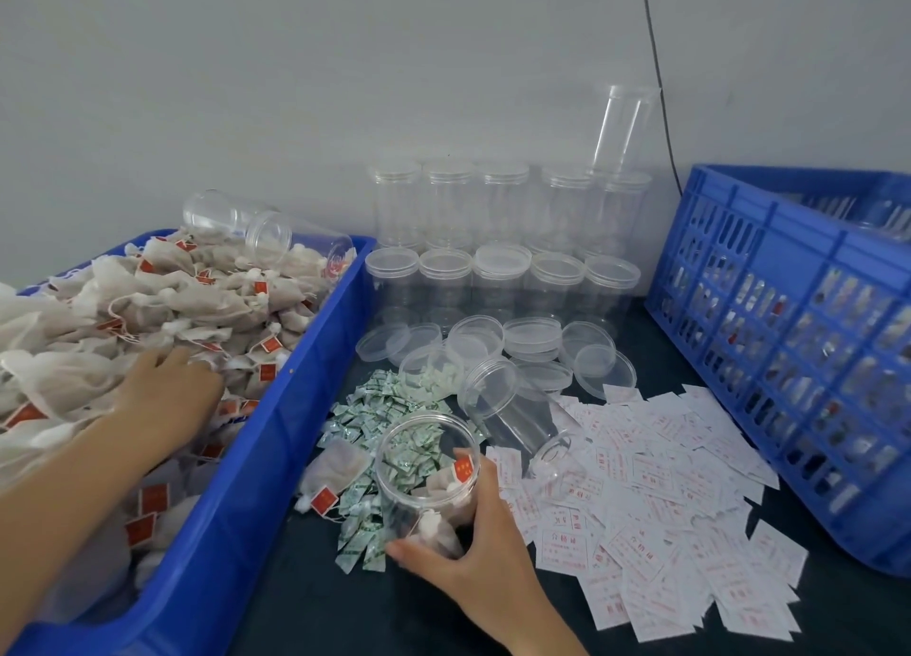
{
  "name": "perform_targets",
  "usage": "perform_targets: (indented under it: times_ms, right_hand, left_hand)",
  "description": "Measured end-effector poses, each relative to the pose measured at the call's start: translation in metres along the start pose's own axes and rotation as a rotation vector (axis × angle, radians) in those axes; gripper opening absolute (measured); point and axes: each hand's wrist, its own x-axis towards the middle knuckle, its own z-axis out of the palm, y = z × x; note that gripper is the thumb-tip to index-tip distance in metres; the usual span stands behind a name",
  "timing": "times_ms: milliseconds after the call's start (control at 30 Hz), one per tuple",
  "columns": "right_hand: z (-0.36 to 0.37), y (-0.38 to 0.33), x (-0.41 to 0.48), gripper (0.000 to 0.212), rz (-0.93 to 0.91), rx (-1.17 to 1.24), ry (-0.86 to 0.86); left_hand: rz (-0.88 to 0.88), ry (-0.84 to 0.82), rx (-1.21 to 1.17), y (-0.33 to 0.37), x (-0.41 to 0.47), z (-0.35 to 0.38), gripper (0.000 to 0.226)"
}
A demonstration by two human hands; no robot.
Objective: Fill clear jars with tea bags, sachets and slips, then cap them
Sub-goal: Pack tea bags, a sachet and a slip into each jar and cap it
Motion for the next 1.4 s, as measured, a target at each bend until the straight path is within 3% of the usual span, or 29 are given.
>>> perform_targets:
  times_ms: [167,267,367,467,533,633,767,867,933,1000,1100,1167,1233,1333,1400]
  right_hand:
    - [0.002,0.001,0.001,0.082,-0.003,0.002,0.000]
    - [0.002,0.006,0.000,0.087,0.016,-0.005,0.000]
    - [0.002,0.006,0.000,0.084,0.002,-0.008,0.005]
    - [0.002,0.005,0.002,0.081,0.002,-0.018,0.012]
    - [0.002,0.007,0.002,0.082,0.009,-0.025,0.008]
    - [0.002,0.008,0.001,0.083,0.018,-0.011,0.001]
    - [0.002,0.006,0.000,0.083,0.019,-0.016,0.008]
    - [0.001,0.005,0.000,0.086,0.011,-0.024,0.007]
    - [0.001,0.005,0.000,0.084,-0.004,-0.015,0.004]
    - [0.001,0.004,0.000,0.081,-0.011,-0.006,0.001]
    - [0.001,0.007,0.000,0.085,-0.009,-0.011,0.001]
    - [0.001,0.009,0.001,0.087,-0.008,-0.032,-0.001]
    - [0.001,0.009,0.001,0.087,-0.008,-0.031,-0.003]
    - [0.001,0.010,0.001,0.084,-0.015,-0.026,-0.008]
    - [0.001,0.010,0.001,0.085,-0.009,-0.036,-0.007]
  left_hand:
    - [-0.043,0.023,0.059,-0.002,-0.008,0.003,0.042]
    - [-0.016,-0.011,0.117,0.000,-0.008,-0.001,0.035]
    - [-0.054,0.087,0.024,-0.001,-0.008,-0.008,0.026]
    - [-0.114,0.305,-0.383,-0.010,-0.007,-0.015,0.012]
    - [-0.123,0.389,-0.767,-0.013,-0.010,-0.027,0.023]
    - [-0.038,0.467,-1.072,-0.006,-0.021,-0.056,0.025]
    - [0.254,0.316,-1.517,0.013,-0.043,-0.105,0.016]
    - [0.472,0.154,-1.624,0.037,-0.058,-0.126,0.024]
    - [0.526,0.091,-1.611,0.052,-0.063,-0.127,0.027]
    - [0.483,0.144,-1.547,0.056,-0.061,-0.119,0.024]
    - [0.279,0.370,-1.394,0.041,-0.045,-0.101,0.014]
    - [0.092,0.438,-1.245,0.022,-0.027,-0.081,0.020]
    - [-0.015,0.265,-0.993,0.001,-0.010,-0.051,0.029]
    - [0.030,-0.175,-0.336,-0.017,-0.002,0.003,0.049]
    - [0.102,-0.238,-0.176,-0.018,-0.002,0.031,0.050]
